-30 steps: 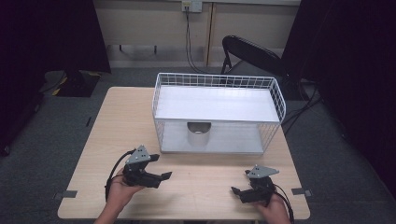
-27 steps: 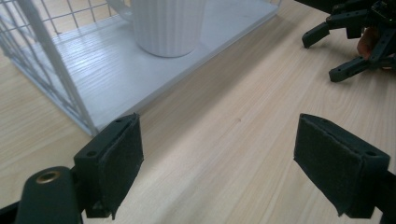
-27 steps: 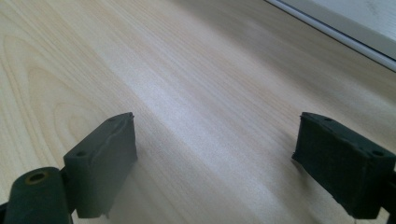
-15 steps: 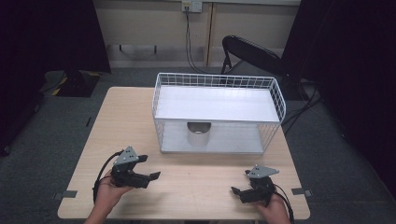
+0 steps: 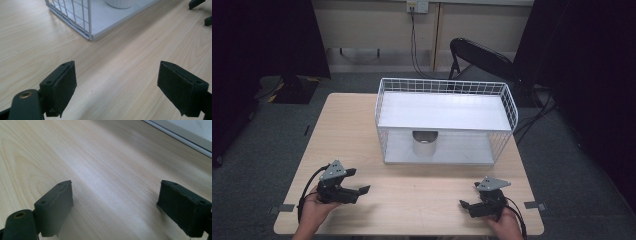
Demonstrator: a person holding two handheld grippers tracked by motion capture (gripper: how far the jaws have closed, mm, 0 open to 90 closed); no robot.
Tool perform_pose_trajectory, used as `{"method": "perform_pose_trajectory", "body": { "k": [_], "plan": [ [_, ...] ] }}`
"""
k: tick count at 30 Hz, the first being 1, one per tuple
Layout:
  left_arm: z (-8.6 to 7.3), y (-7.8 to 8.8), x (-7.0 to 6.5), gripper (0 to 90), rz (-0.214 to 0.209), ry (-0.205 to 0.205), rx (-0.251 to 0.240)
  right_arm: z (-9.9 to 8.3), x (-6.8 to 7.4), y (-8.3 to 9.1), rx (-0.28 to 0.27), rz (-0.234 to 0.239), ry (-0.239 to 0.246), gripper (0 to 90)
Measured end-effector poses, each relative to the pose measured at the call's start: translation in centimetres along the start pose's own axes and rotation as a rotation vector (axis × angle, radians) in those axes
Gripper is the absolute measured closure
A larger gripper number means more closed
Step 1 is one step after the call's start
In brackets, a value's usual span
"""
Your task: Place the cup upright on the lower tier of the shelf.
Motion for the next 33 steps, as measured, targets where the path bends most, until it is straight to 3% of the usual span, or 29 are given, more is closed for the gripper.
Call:
{"method": "perform_pose_trajectory", "body": {
  "k": [13, 20, 21, 24, 28, 33],
  "plan": [
    [-2.0, 1.0, 1.7, 15.3, 0.041, 0.028, 0.012, 0.0, 0.0, 0.0, 0.000, -0.001, 0.000, 11.7],
    [-3.0, 1.3, 2.2, 15.1, 0.068, 0.021, 0.032, 0.0, 0.0, 0.0, 0.000, -0.001, 0.000, 11.7],
    [-3.1, 1.3, 2.2, 15.1, 0.056, 0.036, 0.029, 0.0, 0.0, 0.0, 0.000, 0.000, 0.000, 11.7],
    [-3.4, 1.5, 2.4, 15.2, 0.074, 0.017, 0.043, 0.0, 0.0, 0.0, 0.000, 0.000, 0.000, 11.7],
    [-3.5, 1.2, 2.4, 15.3, 0.065, 0.030, 0.046, 0.0, 0.0, 0.0, 0.000, 0.000, 0.000, 11.7],
    [-3.5, 0.6, 2.1, 15.3, 0.074, 0.001, 0.086, 0.0, 0.0, 0.0, 0.000, 0.000, -0.001, 11.6]
  ]
}}
Point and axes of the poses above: each handheld gripper's, and its own axes: y roughly backward along the jaws, z roughly out of its top, x roughly to its left, the point moved 1 cm from there along -y, roughly forward along the jaws, and after that the axes turned 5 degrees about -z, right-handed, at the moved point
